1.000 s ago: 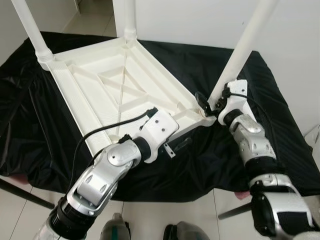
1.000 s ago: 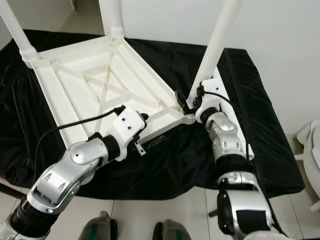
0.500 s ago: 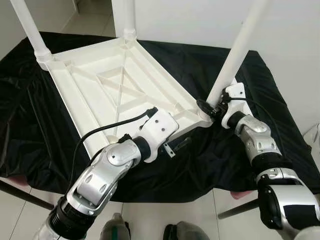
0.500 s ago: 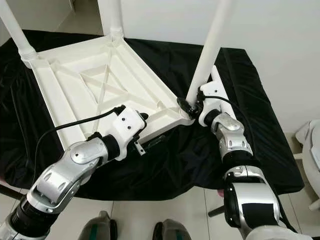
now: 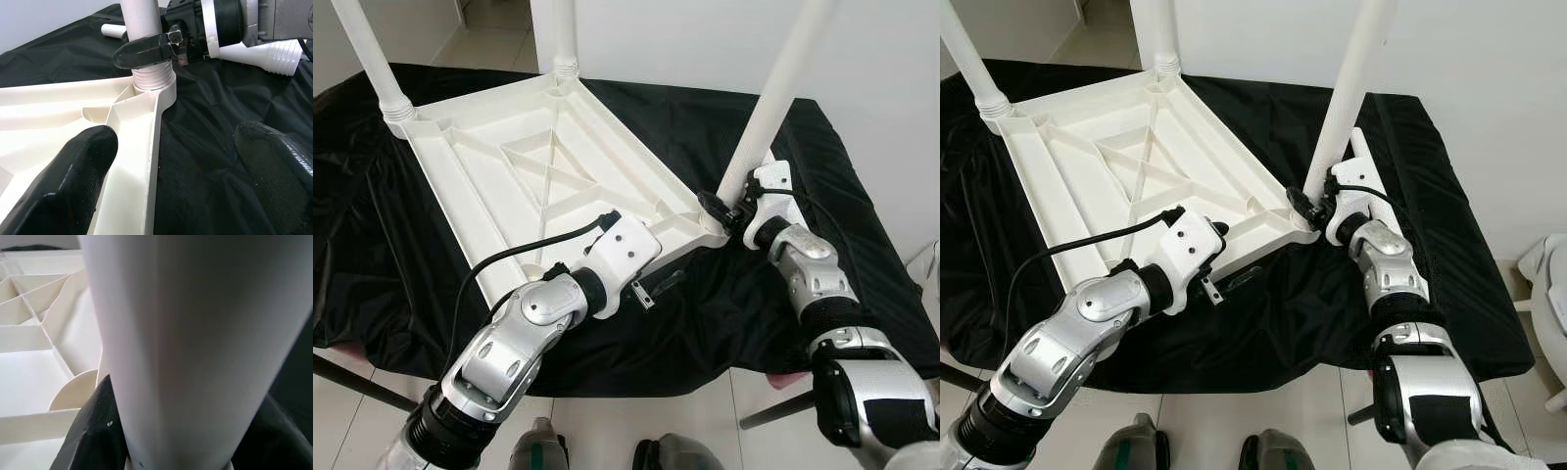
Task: Building children table
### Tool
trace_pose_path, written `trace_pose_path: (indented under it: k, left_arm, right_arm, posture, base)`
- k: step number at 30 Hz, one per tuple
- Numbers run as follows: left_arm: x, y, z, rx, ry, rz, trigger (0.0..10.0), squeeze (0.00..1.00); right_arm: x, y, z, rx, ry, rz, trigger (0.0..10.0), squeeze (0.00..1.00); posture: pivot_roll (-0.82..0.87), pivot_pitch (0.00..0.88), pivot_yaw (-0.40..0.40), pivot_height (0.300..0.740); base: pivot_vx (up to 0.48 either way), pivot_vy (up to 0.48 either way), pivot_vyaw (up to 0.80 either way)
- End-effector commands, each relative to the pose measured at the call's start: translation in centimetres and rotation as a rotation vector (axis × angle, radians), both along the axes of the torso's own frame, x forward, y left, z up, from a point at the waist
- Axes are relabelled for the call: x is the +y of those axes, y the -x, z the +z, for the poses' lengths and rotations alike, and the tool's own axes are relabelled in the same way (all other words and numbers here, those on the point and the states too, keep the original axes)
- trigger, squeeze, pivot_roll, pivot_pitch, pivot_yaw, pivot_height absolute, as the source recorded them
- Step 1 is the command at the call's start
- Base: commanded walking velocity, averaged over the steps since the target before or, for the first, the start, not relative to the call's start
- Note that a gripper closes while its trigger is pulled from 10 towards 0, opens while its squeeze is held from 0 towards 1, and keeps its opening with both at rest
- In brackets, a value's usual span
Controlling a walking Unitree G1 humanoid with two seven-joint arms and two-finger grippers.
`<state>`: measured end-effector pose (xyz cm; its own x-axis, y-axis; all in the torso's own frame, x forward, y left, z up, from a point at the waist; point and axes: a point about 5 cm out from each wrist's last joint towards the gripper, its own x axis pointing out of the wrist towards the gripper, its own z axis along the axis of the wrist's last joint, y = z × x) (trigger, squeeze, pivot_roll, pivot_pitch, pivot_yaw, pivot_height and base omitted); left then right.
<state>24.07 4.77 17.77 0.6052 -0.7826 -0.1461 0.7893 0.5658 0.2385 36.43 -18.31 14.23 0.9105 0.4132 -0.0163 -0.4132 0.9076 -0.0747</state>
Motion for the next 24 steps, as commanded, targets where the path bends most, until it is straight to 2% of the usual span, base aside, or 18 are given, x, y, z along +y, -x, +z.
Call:
trace_pose_path:
  k: [1, 7, 11, 14, 18, 19, 21, 24]
  left_arm:
    - [-0.2, 0.5, -0.2, 0.019, -0.012, -0.047, 10.0, 0.0]
    - [-0.2, 0.6, -0.2, 0.022, -0.012, -0.05, 10.0, 0.0]
    - [-0.3, 0.8, -0.3, 0.024, -0.012, -0.054, 10.0, 0.0]
    - [-0.3, 0.8, -0.4, 0.026, -0.012, -0.054, 10.0, 0.0]
    - [-0.4, 0.9, -0.4, 0.027, -0.01, -0.054, 10.0, 0.0]
    - [-0.4, 0.9, -0.4, 0.027, -0.01, -0.054, 10.0, 0.0]
    - [-0.5, 0.9, -0.4, 0.027, -0.01, -0.055, 10.0, 0.0]
    - [-0.5, 0.9, -0.4, 0.028, -0.01, -0.055, 10.0, 0.0]
  right_arm:
    - [0.5, 0.3, -1.1, 0.039, -0.023, -0.043, 10.0, 0.0]
    - [1.1, 0.4, -1.2, 0.033, -0.055, -0.111, 10.0, 0.0]
    - [2.4, 0.7, -1.0, 0.018, -0.129, -0.234, 10.0, 0.0]
    - [2.8, 0.9, -0.7, 0.0, -0.139, -0.29, 10.0, 0.0]
    - [4.2, 2.0, 0.0, -0.034, -0.174, -0.447, 10.0, 0.0]
    - [4.2, 2.0, 0.0, -0.034, -0.174, -0.447, 10.0, 0.0]
    - [4.3, 2.9, 0.3, -0.057, -0.18, -0.547, 10.0, 0.0]
    - [4.2, 3.3, 0.2, -0.053, -0.182, -0.595, 10.0, 0.0]
  posture:
    - [0.05, 0.037, -0.036, 0.74]
    - [0.05, 0.035, -0.038, 0.74]
    - [0.05, 0.031, -0.042, 0.74]
    - [0.05, 0.027, -0.044, 0.74]
    - [0.05, 0.02, -0.049, 0.74]
    - [0.05, 0.02, -0.049, 0.74]
    - [0.06, 0.011, -0.055, 0.74]
    - [0.06, 0.009, -0.056, 0.74]
  base:
    - [0.0, 0.0, 0.0]
    - [0.0, 0.0, 0.0]
    - [0.0, 0.0, 0.0]
    - [0.0, 0.0, 0.0]
    - [0.0, 0.0, 0.0]
    - [0.0, 0.0, 0.0]
    - [0.0, 0.0, 0.0]
    - [0.0, 0.0, 0.0]
